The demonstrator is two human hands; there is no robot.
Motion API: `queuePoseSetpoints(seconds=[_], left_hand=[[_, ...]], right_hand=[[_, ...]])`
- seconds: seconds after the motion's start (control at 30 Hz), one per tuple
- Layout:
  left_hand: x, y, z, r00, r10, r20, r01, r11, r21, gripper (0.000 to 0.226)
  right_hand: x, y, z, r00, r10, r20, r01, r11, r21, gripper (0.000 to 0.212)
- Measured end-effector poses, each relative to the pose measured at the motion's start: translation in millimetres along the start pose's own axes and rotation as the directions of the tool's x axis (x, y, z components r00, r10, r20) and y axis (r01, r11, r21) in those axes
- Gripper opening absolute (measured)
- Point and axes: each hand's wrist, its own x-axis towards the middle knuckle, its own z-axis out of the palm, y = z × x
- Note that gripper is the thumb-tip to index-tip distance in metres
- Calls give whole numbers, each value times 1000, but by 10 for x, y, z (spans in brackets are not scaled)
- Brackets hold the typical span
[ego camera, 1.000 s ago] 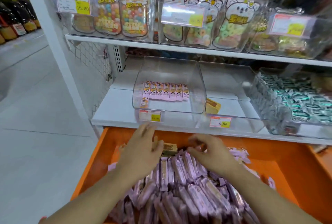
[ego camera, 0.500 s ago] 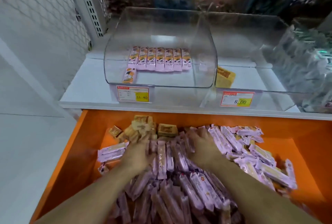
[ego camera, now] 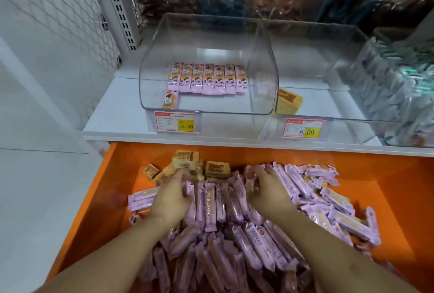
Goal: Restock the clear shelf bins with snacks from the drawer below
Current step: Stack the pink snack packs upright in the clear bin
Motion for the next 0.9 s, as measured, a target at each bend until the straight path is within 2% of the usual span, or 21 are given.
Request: queuePoseSetpoints(seconds=[0.1,0.17,0.23,0.27,0.33,0.4,0.47,0.53,0.63,0.7,0.77,0.83,0.9], left_hand=[[-109,135,-200,1000,-18,26,21,992,-127,61],[-204,294,-369,998,-4,64,18,977,-214,52],[-407,584,-606,991,48,128,-15,968,-250,27],[-520,723,-719,986,81,143,-40,961,-273,21],[-762,1005,-942,973,139,182,-69,935,-348,27],[-990,1252,-1123,954,197,227,-67,876,-478,24],[-1187,1436,-1245,935,239,263,-26,784,-620,16],[-1367,1554,-1317,919,263,294,30,697,-716,22],[-1447,1580,-1313,943,200,266,97,597,-796,20],[-1415,1591,-1297,965,121,233,125,568,-813,18],[-1345,1595,-1286,970,94,224,139,541,-830,17],[-1252,1593,-1309,976,60,210,150,514,-845,18],[-1148,1579,-1342,978,41,204,159,489,-858,20]], right_hand=[[-80,-202,-303,998,-49,26,47,997,57,45],[-145,-393,-530,997,-57,59,50,994,100,45],[-245,-580,-788,992,-78,98,65,989,131,43],[-324,-681,-945,990,-89,105,71,985,159,41],[-495,-866,-1242,988,-123,94,100,970,220,32],[-700,-1054,-1518,981,-187,46,163,932,323,23],[-901,-1236,-1738,974,-225,23,189,866,462,30],[-1043,-1358,-1847,976,-216,29,165,819,549,38],[-1114,-1452,-1792,989,-147,-33,137,790,597,37],[-1102,-1490,-1745,990,-123,-65,137,785,604,38],[-1077,-1516,-1757,991,-133,-13,109,749,653,34],[-1042,-1535,-1822,988,-140,70,39,655,755,30],[-976,-1522,-1860,986,-140,87,25,647,762,28]])
